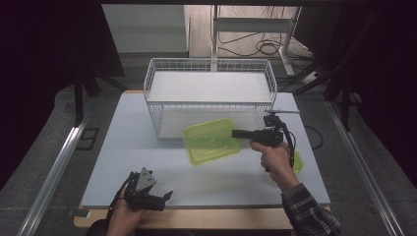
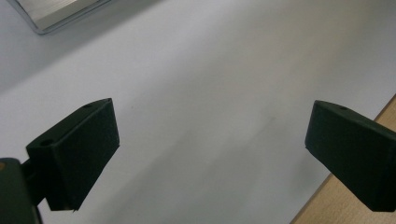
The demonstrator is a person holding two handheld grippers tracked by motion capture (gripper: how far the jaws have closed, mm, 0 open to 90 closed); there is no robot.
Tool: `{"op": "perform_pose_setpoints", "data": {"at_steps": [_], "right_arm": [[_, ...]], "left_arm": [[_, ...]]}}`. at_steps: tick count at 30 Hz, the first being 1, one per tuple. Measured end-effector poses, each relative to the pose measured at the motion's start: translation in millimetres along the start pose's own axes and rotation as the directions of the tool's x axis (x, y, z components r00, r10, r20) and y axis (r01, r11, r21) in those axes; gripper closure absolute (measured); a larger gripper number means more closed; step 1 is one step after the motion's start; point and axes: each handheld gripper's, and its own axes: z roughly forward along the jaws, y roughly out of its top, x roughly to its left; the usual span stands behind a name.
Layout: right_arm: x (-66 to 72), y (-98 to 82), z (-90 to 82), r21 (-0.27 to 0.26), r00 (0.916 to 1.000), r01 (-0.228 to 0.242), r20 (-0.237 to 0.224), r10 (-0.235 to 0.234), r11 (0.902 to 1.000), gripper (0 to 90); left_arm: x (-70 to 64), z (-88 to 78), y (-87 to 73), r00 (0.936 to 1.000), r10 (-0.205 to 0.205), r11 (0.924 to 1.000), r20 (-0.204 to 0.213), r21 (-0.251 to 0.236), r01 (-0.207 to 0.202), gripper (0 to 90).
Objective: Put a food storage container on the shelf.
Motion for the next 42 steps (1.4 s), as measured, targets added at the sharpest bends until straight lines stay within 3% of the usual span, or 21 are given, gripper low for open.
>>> {"op": "perform_pose_setpoints", "data": {"at_steps": [14, 30, 35, 42], "right_arm": [[14.8, 36.7, -15.7, -0.098, 1.0000, 0.004, -0.006, -0.005, 0.9952, 79.9], [22.4, 79.9, -20.4, -0.193, 0.9984, 0.016, 0.056, -0.006, 0.9811, 79.9], [23.8, 93.4, -16.9, -0.210, 0.9971, 0.019, 0.076, -0.003, 0.9776, 79.9], [26.3, 107.5, -10.4, -0.226, 0.9951, 0.024, 0.099, -0.001, 0.9738, 79.9]], "left_arm": [[0.7, -0.1, -0.1, 1.0000, -0.003, 1.0000, -0.004, -0.005, 0.003, 2.6], [2.5, -1.2, 0.3, 0.9993, -0.032, 0.9995, 0.021, 0.000, 0.032, 3.0], [0.0, -2.9, 1.3, 0.9996, -0.028, 0.9996, 0.004, -0.007, 0.028, 3.2], [1.1, -4.5, 1.5, 0.9979, -0.063, 0.9979, 0.013, -0.016, 0.064, 2.7]]}}
